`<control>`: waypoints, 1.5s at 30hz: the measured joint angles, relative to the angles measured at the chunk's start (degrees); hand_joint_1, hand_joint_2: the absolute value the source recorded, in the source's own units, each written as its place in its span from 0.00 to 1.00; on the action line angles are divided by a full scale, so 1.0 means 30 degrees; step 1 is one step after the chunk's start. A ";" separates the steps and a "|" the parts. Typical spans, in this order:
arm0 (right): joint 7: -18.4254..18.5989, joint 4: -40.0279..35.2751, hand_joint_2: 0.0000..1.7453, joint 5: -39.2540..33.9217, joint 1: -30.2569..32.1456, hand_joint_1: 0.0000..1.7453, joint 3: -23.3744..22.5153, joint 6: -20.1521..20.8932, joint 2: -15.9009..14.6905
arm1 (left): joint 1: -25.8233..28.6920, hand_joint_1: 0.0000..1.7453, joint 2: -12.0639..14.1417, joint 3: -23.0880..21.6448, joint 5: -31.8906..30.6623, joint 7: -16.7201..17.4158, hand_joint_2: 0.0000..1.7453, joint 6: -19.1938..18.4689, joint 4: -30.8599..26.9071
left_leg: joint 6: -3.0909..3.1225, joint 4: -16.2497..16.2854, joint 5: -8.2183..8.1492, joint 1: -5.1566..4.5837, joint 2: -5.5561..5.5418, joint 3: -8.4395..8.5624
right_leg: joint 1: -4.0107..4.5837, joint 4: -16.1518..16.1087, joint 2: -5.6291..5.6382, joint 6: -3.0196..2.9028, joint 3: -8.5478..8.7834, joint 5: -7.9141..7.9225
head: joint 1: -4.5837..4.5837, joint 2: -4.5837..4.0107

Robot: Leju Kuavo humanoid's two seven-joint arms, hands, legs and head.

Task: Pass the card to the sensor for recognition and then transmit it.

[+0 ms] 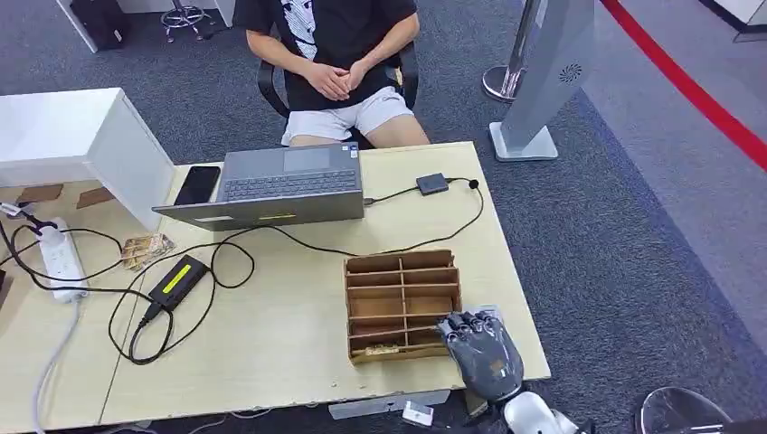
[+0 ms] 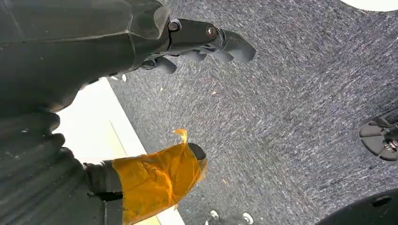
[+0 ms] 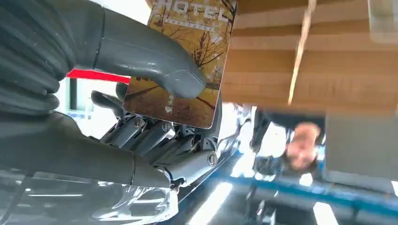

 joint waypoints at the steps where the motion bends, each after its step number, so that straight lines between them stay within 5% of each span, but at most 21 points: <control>1: 0.0066 -0.0346 1.00 0.0000 0.0016 1.00 0.0007 -0.0274 -0.0088 | 0.0002 0.00 -0.0015 0.0037 0.0000 0.0000 1.00 0.0000 0.0000 | 0.0000 0.0000 0.0000 0.0001 0.0000 0.0000 | 0.0000 0.0000 0.0000 0.0000 0.0001 0.0000 | 0.0007 0.0007; 11: -0.2419 -0.4454 1.00 -0.0570 0.1036 1.00 -0.0765 -0.1364 -0.0081 | -0.0006 0.00 -0.0146 0.0496 -0.0044 0.0000 1.00 0.0066 0.0000 | 0.0000 -0.0004 -0.0001 0.0002 0.0003 -0.0008 | 0.0001 0.0001 0.0003 -0.0001 0.0001 -0.0001 | 0.0007 0.0000; 20: -0.4303 -0.4499 1.00 -0.4906 -0.2940 1.00 -0.0867 0.2595 0.1178 | -0.0204 0.00 -0.0087 0.0212 -0.0131 -0.0211 1.00 -0.0211 0.0000 | 0.0000 -0.0004 0.0062 0.0002 0.0060 0.0004 | 0.0001 0.0013 0.0043 -0.0025 0.0005 0.0067 | 0.0000 0.0000; 24: -0.4961 -0.2659 1.00 -0.7309 -0.5839 1.00 -0.0984 0.4407 0.2084 | -0.0406 0.00 0.0044 -0.0642 -0.0131 -0.0343 1.00 -0.0489 0.0000 | -0.0005 -0.0005 0.0104 0.0005 0.0059 -0.0009 | 0.0003 0.0022 0.0043 -0.0024 0.0002 0.0093 | 0.0007 0.0000; 30: -0.4312 0.2362 1.00 -0.9071 -1.1466 1.00 -0.1530 0.7415 0.3833 | -0.0522 0.00 0.0247 -0.2259 -0.0131 -0.0517 1.00 -0.0751 0.0000 | -0.0016 -0.0003 0.0173 0.0006 0.0069 -0.0028 | 0.0003 0.0038 0.0072 -0.0037 -0.0042 0.0156 | 0.0007 0.0000; 39: -0.2566 0.9719 1.00 -0.7841 -1.6998 1.00 -0.1581 0.8478 0.5994 | -0.0598 0.00 0.0408 -0.3780 -0.0131 -0.0663 1.00 -0.1092 0.0000 | -0.0029 -0.0003 0.0184 0.0006 0.0063 -0.0055 | 0.0003 0.0052 0.0074 -0.0045 -0.0085 0.0173 | 0.0000 0.0000; 45: -0.2411 1.2983 1.00 -0.7774 -1.8406 0.99 -0.1588 0.8244 0.7125 | -0.0773 0.00 0.0437 -0.4342 -0.0131 -0.0656 1.00 -0.1202 0.0000 | -0.0030 -0.0003 0.0182 0.0006 0.0057 -0.0064 | 0.0003 0.0051 0.0069 -0.0045 -0.0090 0.0172 | 0.0007 0.0007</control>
